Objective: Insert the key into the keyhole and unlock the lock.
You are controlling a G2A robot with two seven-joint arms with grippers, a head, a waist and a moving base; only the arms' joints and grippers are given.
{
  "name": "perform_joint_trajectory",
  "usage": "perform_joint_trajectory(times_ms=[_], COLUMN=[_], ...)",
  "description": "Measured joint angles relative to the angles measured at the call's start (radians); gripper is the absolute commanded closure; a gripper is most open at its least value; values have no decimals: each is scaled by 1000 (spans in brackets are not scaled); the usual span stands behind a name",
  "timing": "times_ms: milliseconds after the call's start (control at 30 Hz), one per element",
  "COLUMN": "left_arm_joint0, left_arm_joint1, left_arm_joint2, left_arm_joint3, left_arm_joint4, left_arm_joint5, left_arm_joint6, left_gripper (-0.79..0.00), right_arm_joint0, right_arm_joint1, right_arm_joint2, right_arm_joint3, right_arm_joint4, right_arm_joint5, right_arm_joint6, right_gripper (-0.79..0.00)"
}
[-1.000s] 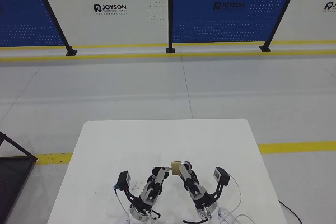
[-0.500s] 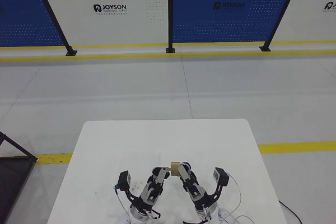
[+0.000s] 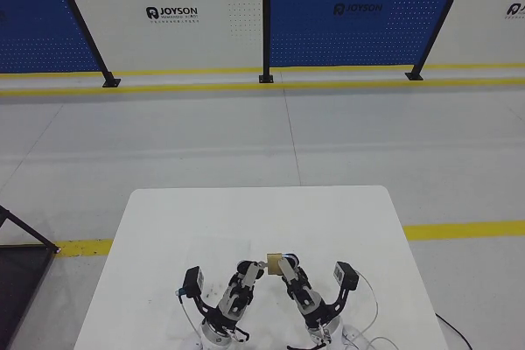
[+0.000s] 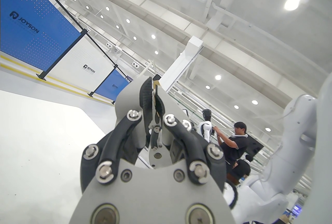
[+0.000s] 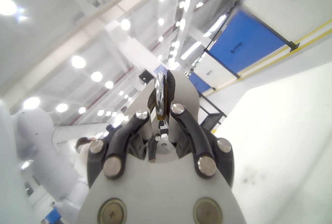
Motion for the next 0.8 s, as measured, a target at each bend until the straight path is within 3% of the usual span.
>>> perform_joint_trajectory(times_ms=[33, 233, 367, 800], left_arm_joint0=[0, 0, -2, -6], left_arm_joint1=[0, 0, 0, 1], left_arm_joint2=[0, -2, -4, -12], left_arm_joint3=[0, 0, 4, 9], left_arm_joint4=[0, 4, 13, 123], left_arm_joint5=[0, 3, 3, 27], left_arm_joint6=[-1, -4, -5, 51], left_gripper=[-172, -111, 0, 0], right_arm_joint0=[0, 0, -1, -10], right_arm_joint1=[0, -2, -2, -1], right_arm_joint2=[0, 2, 4, 14], right_arm_joint3=[0, 1, 0, -9], right_arm_joint4=[1, 6, 9, 25], right_arm_joint5=[0, -1, 0, 2], right_arm_joint6=[2, 14, 21, 60], right_gripper=[0, 0, 0, 0])
